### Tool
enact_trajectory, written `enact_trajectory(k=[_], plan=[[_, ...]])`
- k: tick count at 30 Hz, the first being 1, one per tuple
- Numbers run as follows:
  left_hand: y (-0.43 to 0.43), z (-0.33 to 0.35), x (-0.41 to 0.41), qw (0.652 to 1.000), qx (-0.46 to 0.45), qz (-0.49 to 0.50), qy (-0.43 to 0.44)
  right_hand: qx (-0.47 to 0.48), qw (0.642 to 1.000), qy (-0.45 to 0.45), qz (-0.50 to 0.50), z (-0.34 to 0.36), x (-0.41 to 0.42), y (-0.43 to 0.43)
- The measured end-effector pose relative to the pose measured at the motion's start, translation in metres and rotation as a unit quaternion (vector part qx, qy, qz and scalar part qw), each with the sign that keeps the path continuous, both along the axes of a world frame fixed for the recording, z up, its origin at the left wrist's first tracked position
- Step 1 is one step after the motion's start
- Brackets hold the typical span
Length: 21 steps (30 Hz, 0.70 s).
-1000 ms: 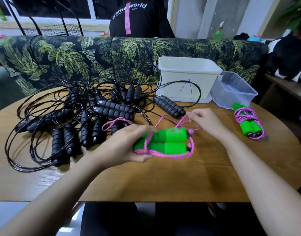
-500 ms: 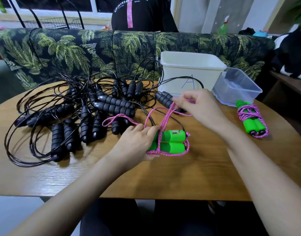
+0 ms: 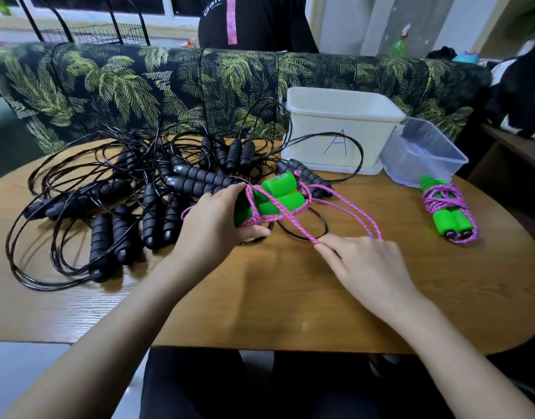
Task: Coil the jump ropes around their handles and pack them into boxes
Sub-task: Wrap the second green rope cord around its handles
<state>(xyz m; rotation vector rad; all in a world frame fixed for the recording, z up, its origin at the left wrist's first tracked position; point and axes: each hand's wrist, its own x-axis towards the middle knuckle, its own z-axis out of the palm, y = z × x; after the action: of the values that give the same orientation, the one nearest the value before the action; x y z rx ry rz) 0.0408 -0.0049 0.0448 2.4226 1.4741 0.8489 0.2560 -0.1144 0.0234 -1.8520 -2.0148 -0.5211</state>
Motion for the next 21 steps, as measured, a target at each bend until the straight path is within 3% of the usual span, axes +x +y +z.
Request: enact_trajectory(k=[6,13,21], plan=[[-0.007,-0.005,0.007,0.994,-0.021,-0.030,-0.105,0.053,0.996,-0.037,0.061,-0.029,-0.034,-0.004],[-0.009,-0.008,0.010,0.985,-0.065,-0.049,-0.150,0.120,0.984,-0.079,0.106,-0.043,-0.056,0.004],[0.007,-0.007,-0.006,0.984,-0.059,-0.024,-0.164,0.141,0.977,-0.105,0.121,-0.043,0.002,0.016]])
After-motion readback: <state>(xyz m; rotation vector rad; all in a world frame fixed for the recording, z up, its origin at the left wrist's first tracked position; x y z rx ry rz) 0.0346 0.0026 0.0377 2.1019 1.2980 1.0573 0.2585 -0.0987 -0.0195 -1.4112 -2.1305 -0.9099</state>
